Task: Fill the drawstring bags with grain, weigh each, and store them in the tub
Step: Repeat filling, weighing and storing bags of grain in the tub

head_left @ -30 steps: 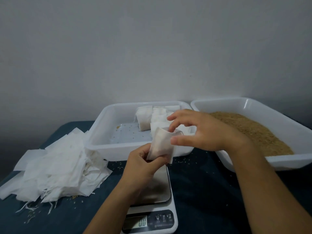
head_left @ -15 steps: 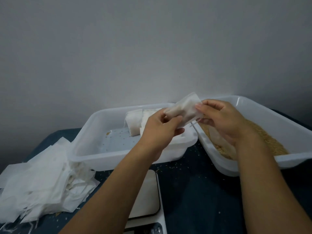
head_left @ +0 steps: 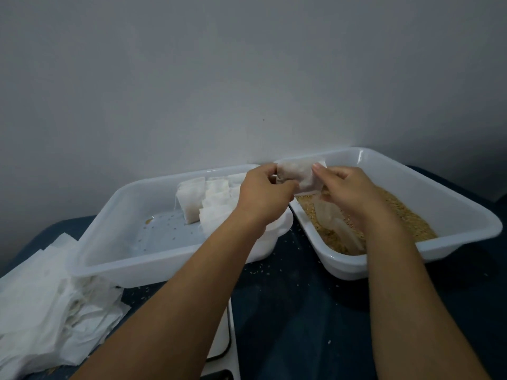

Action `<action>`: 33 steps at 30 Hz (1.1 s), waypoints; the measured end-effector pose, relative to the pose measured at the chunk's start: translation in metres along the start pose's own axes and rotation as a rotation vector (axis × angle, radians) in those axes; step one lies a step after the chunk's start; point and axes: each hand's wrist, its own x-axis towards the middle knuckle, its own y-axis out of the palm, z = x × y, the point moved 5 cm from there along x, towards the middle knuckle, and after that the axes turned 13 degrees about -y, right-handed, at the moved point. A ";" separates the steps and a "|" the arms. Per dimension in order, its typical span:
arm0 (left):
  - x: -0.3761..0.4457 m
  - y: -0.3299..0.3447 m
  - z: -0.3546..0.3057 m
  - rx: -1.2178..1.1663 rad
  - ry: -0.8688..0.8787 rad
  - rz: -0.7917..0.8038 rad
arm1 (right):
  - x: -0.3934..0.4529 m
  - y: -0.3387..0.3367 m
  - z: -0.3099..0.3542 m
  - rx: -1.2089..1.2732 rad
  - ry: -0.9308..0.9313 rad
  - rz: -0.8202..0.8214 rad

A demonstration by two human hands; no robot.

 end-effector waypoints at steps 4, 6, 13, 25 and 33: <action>0.001 0.006 0.005 -0.007 -0.019 0.005 | -0.001 -0.006 0.006 -0.152 -0.068 -0.014; 0.001 0.006 0.007 -0.017 -0.019 0.000 | -0.002 -0.006 0.005 -0.110 -0.058 0.019; 0.003 0.009 0.011 -0.067 -0.033 0.016 | -0.002 -0.009 0.003 -0.148 -0.045 -0.034; 0.004 0.008 0.014 -0.121 -0.031 0.022 | -0.003 -0.004 0.010 -0.263 -0.068 0.033; 0.003 0.010 0.017 -0.149 -0.038 0.032 | -0.004 -0.002 0.016 -0.338 -0.086 0.029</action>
